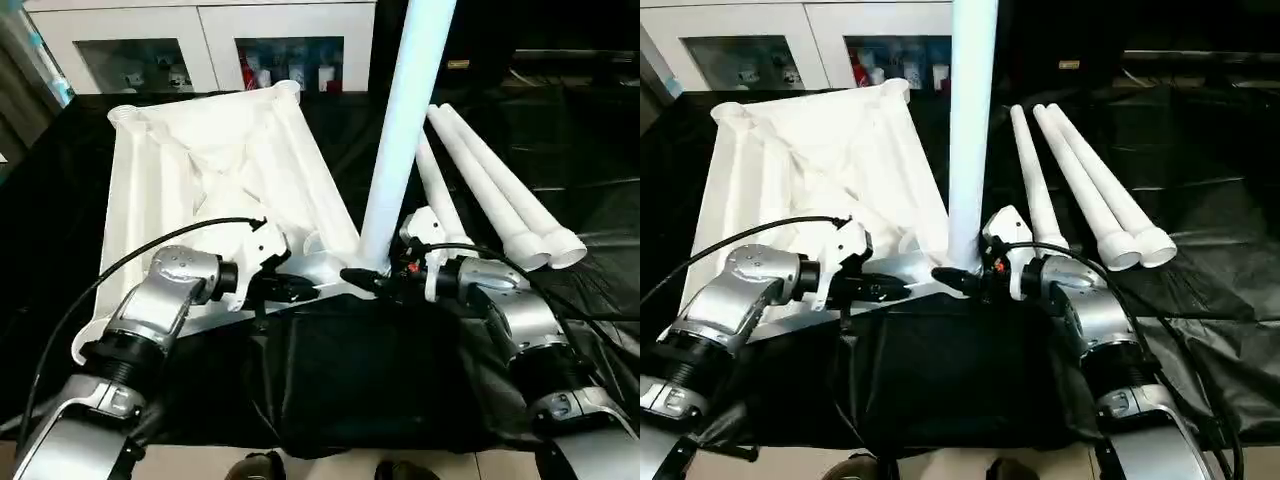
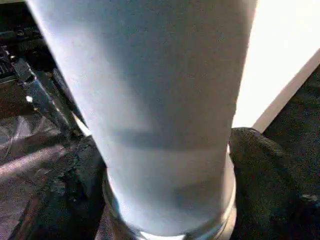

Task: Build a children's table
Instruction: Rotate leg to tighten

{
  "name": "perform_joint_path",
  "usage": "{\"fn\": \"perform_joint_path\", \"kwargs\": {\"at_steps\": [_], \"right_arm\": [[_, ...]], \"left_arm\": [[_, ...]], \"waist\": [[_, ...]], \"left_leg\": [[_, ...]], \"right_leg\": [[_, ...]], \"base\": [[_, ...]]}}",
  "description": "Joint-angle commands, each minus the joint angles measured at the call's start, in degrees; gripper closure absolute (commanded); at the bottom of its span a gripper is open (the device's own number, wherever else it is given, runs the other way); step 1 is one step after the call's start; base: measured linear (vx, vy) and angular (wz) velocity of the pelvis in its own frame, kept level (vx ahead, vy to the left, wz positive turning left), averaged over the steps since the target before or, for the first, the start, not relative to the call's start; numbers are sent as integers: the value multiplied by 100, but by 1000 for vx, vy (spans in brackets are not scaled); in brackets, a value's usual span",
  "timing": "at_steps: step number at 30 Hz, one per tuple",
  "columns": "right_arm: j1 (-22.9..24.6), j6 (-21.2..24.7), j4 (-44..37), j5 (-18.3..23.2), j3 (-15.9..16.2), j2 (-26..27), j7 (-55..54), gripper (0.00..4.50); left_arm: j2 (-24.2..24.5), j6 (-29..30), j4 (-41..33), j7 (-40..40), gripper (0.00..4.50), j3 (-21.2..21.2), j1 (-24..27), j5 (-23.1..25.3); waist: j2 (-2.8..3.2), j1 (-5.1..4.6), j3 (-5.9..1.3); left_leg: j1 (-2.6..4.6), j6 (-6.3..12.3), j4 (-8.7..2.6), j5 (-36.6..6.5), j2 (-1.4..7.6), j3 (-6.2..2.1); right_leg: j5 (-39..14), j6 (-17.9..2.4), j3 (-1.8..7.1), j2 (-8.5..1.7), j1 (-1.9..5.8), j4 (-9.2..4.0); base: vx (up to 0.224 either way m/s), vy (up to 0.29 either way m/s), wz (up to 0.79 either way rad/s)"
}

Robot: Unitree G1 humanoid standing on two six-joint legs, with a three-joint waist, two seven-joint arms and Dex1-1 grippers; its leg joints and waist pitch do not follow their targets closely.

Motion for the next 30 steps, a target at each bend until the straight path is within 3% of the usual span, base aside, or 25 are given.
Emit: {"fn": "perform_joint_path", "kwargs": {"at_steps": [1,4,6,8,10,11,14,16,17,18,19,20,22,24,25,30], "right_arm": [[67,142,-49,24,-157,-38,-230,120],[114,136,89,-129,-210,159,-879,146],[118,158,376,-252,-388,494,-1855,149],[119,244,500,-268,-483,698,-2347,167],[35,317,799,-310,-620,949,-3081,171],[3,336,903,-318,-662,1028,-3304,171],[-292,222,1604,-310,-815,1559,-4464,172],[-396,128,1773,-316,-843,1707,-4684,172],[-420,91,1801,-331,-857,1747,-4721,172],[-435,68,1820,-341,-867,1774,-4747,172],[-454,1,1802,-283,-953,1815,-4707,137],[-457,-12,1786,-267,-976,1818,-4690,117],[-491,-109,1743,-203,-1098,1825,-4621,103],[-510,-211,1755,-241,-1091,1787,-4643,83],[-510,-428,1693,-290,-1100,1717,-4687,83],[-264,-584,958,-232,-1210,1469,-4591,83]], "left_arm": [[-11,78,127,-173,450,-146,120,47],[-248,157,405,497,450,-6,-58,143],[-553,288,758,1223,450,80,-306,271],[-741,329,936,1620,450,124,-447,342],[-1017,396,1195,2247,450,248,-655,394],[-1114,423,1286,2451,450,300,-727,401],[-1764,353,1741,3460,450,501,-1162,377],[-1958,261,1842,3618,450,496,-1282,386],[-2014,250,1837,3582,450,473,-1297,384],[-2050,244,1834,3553,450,457,-1306,383],[-2078,192,1821,3473,450,393,-1311,416],[-2080,181,1822,3447,450,376,-1311,424],[-2095,88,1888,3381,450,291,-1333,474],[-2096,48,1941,3355,450,287,-1344,485],[-2078,-38,2038,3362,450,307,-1355,510],[-2029,-42,2422,3839,450,566,-1522,507]], "waist": [[-64,20,-423],[-60,13,-401],[-52,-8,-368],[-70,-5,-343],[-60,-32,-273],[-72,-25,-290],[-25,-18,-312],[-9,-9,-337],[65,14,-366],[27,-3,-359],[62,9,-381],[41,1,-383],[119,9,-415],[58,0,-427],[106,-6,-432],[75,-4,-472]], "left_leg": [[143,638,-339,-658,349,-147],[146,601,-350,-802,340,-148],[189,412,-383,-1098,343,-152],[214,183,-423,-1451,338,-180],[294,-91,-469,-2048,335,-210],[317,-136,-470,-2121,326,-218],[299,-168,-492,-2071,323,-232],[292,-180,-498,-2027,321,-228],[296,-144,-496,-1974,326,-230],[280,-110,-506,-1968,330,-214],[263,-50,-500,-1889,321,-221],[253,-11,-502,-1861,319,-209],[231,101,-476,-1715,309,-212],[216,207,-473,-1599,300,-206],[200,248,-463,-1534,300,-204],[177,395,-433,-1237,298,-201]], "right_leg": [[-250,-1637,293,-429,323,-340],[-523,-1605,294,-438,308,-386],[-1083,-1515,309,-444,264,-455],[-1767,-1357,309,-473,283,-519],[-2663,-1108,321,-477,218,-605],[-2784,-1051,318,-478,222,-627],[-2524,-1000,325,-478,224,-630],[-2173,-1044,316,-471,236,-624],[-1885,-1087,313,-474,251,-594],[-1769,-1100,311,-460,253,-604],[-1564,-1158,303,-467,289,-571],[-1519,-1159,299,-469,294,-586],[-1203,-1239,298,-479,326,-543],[-1092,-1253,278,-473,346,-551],[-1070,-1272,275,-481,355,-547],[-854,-1259,257,-461,387,-522]], "base": [[0,0,0],[0,0,0],[0,0,0],[0,0,0],[0,0,0],[0,0,0],[0,0,0],[0,0,0],[0,0,0],[0,0,0],[0,0,0],[0,0,0],[0,0,0],[0,0,0],[0,0,0],[0,0,0]]}}
